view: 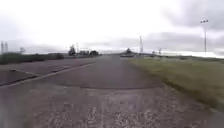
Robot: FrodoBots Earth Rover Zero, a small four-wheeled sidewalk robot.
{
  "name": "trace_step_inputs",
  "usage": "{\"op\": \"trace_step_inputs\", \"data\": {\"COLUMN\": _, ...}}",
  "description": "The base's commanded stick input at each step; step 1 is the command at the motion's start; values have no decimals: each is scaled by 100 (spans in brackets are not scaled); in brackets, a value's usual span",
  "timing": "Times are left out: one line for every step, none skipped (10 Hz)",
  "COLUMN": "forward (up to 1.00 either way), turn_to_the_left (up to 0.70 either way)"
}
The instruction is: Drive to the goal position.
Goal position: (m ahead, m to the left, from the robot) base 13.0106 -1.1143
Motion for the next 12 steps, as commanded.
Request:
{"op": "trace_step_inputs", "data": {"forward": 100, "turn_to_the_left": -40}}
{"op": "trace_step_inputs", "data": {"forward": 100, "turn_to_the_left": -40}}
{"op": "trace_step_inputs", "data": {"forward": 100, "turn_to_the_left": -32}}
{"op": "trace_step_inputs", "data": {"forward": 100, "turn_to_the_left": -23}}
{"op": "trace_step_inputs", "data": {"forward": 100, "turn_to_the_left": -15}}
{"op": "trace_step_inputs", "data": {"forward": 100, "turn_to_the_left": -6}}
{"op": "trace_step_inputs", "data": {"forward": 100, "turn_to_the_left": 0}}
{"op": "trace_step_inputs", "data": {"forward": 100, "turn_to_the_left": 0}}
{"op": "trace_step_inputs", "data": {"forward": 100, "turn_to_the_left": 0}}
{"op": "trace_step_inputs", "data": {"forward": 100, "turn_to_the_left": 0}}
{"op": "trace_step_inputs", "data": {"forward": 100, "turn_to_the_left": 0}}
{"op": "trace_step_inputs", "data": {"forward": 100, "turn_to_the_left": 0}}
